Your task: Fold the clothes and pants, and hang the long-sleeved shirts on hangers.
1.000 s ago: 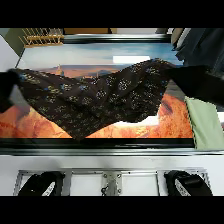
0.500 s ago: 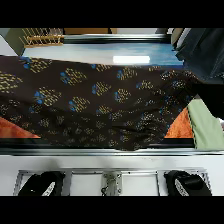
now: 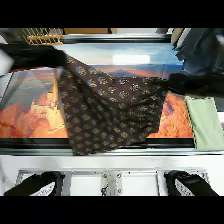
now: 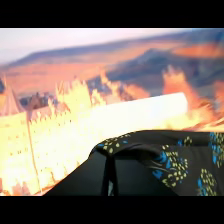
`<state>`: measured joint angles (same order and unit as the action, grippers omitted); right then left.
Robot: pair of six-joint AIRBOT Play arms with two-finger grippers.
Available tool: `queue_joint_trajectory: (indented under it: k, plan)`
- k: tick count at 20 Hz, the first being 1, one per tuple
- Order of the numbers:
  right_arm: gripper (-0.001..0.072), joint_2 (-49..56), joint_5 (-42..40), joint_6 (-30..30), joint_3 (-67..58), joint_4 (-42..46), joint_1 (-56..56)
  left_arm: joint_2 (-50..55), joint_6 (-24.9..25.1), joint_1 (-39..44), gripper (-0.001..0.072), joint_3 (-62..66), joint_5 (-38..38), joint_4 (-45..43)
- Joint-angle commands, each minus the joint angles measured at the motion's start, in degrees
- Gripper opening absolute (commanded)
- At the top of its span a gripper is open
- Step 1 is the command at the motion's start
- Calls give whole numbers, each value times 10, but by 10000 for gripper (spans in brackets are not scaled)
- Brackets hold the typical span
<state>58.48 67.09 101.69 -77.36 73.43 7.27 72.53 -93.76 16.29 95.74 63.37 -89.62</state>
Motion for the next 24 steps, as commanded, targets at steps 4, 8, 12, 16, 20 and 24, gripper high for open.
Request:
queue_joint_trajectory:
  k: [4,8,12,16,20,24]
  plan:
    - [12,209,-210,-45,-3,25,-13,224,29,-25,7,2,-91,-3]
    - [12,235,-217,-45,-3,25,-57,229,29,-48,7,2,-73,5]
    - [11,212,-143,-108,-2,27,-84,191,30,-69,7,-19,-48,83]
    - [11,141,-85,-164,63,29,-82,91,30,-66,7,-160,-71,87]
    - [10,45,-50,-164,188,37,-81,0,31,-39,7,-305,-71,87]
    - [11,-26,-18,-164,294,38,-81,-73,31,9,7,-417,-71,85]
